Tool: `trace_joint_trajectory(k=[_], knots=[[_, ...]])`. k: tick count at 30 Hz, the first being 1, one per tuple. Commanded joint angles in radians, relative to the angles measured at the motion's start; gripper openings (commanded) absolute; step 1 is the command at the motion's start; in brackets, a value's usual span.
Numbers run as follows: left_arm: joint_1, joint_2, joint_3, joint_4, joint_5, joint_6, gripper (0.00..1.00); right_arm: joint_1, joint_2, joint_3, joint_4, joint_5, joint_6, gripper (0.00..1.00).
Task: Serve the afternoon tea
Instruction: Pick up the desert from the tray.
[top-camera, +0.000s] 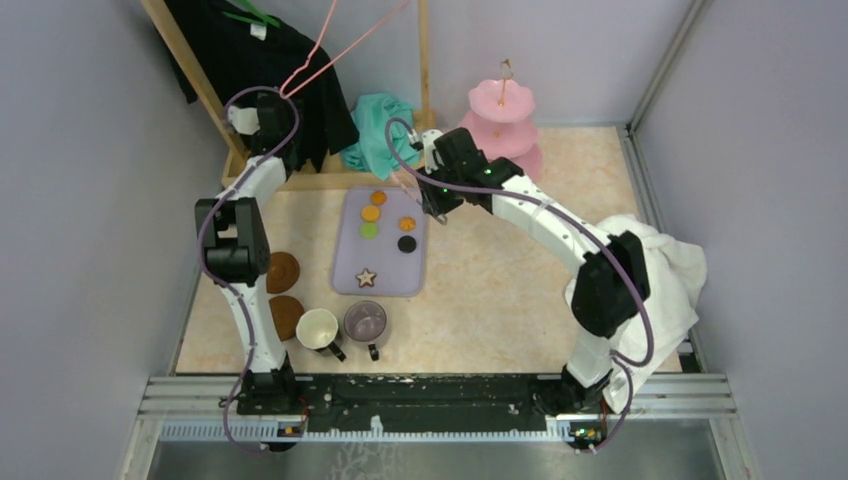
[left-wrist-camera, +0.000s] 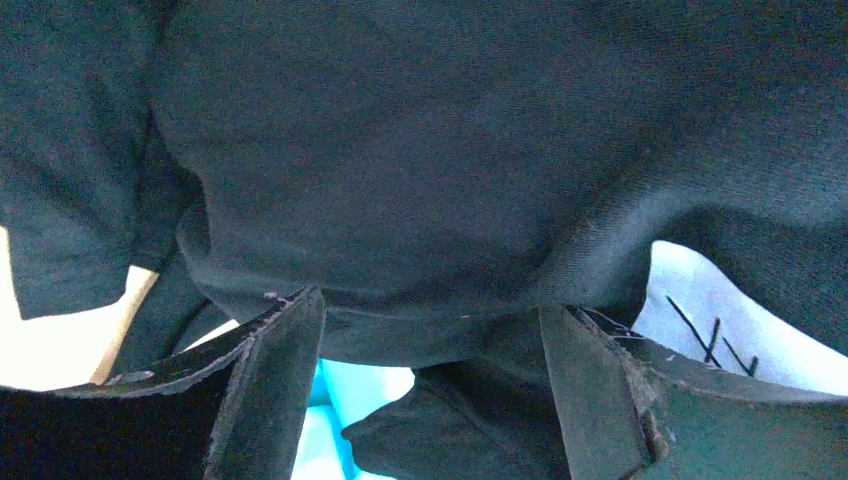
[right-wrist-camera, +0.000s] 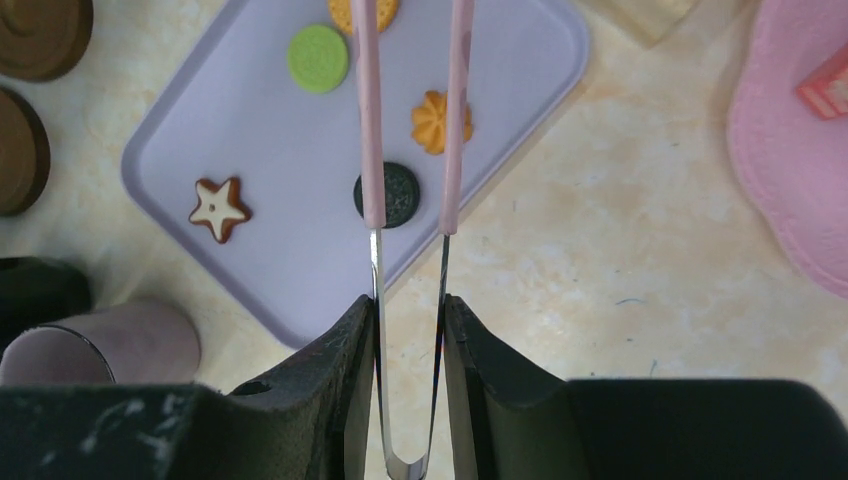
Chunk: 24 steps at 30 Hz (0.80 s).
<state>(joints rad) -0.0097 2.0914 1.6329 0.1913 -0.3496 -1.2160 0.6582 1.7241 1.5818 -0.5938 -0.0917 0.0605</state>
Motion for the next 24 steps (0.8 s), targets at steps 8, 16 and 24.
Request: trace_joint_trajectory(k=[8,16,24], knots=[[0.01,0.069,0.12,-0.052,-0.011,0.109,0.84,0.041,0.13,0.123,-0.22,-0.157,-0.14,0.3],[0.01,0.01,-0.004,0.003,0.023,0.099,0.83,0.188,0.165,0.111,-0.278,-0.09,-0.192,0.3],[0.01,-0.046,-0.096,0.007,0.05,0.088,0.82,0.279,0.166,0.094,-0.269,-0.08,-0.203,0.29]])
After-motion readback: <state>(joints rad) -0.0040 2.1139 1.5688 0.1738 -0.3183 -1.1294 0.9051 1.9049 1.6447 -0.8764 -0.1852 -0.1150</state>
